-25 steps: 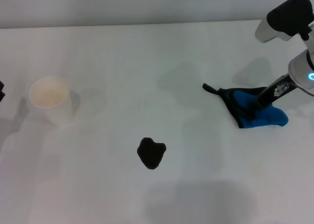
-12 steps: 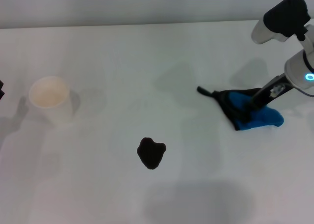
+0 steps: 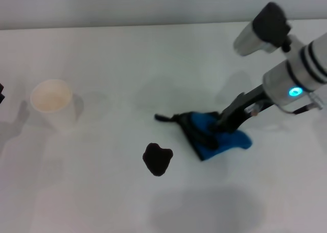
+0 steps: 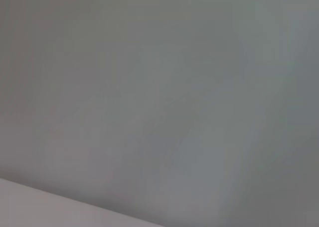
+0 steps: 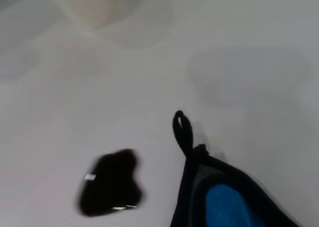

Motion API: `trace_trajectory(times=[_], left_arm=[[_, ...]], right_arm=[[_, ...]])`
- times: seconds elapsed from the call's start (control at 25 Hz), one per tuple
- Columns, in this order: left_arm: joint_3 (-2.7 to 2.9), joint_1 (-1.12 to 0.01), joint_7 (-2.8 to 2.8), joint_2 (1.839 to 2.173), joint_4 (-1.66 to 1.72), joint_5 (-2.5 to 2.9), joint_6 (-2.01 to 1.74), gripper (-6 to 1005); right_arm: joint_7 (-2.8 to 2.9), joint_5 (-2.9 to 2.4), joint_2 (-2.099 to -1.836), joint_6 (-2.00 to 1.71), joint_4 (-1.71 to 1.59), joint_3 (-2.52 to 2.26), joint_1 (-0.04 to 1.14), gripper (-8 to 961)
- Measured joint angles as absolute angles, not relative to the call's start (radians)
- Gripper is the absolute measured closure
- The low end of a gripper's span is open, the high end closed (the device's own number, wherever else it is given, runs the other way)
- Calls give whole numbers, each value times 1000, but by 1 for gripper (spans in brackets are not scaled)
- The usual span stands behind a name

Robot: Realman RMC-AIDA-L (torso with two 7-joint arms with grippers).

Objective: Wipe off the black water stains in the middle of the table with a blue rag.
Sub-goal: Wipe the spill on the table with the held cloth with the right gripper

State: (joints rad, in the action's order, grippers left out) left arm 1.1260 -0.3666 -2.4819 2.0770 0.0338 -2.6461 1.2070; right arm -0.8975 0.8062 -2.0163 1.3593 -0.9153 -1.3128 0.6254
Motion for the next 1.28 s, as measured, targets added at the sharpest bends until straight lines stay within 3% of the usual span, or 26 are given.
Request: trace_trajectory(times=[1.28], left_arm=[[1131,-417,-2442,2079,34,-2646,1156,115]], right_arm=[[-1126,1183,-2028,1244,-749,-1705,664,859]])
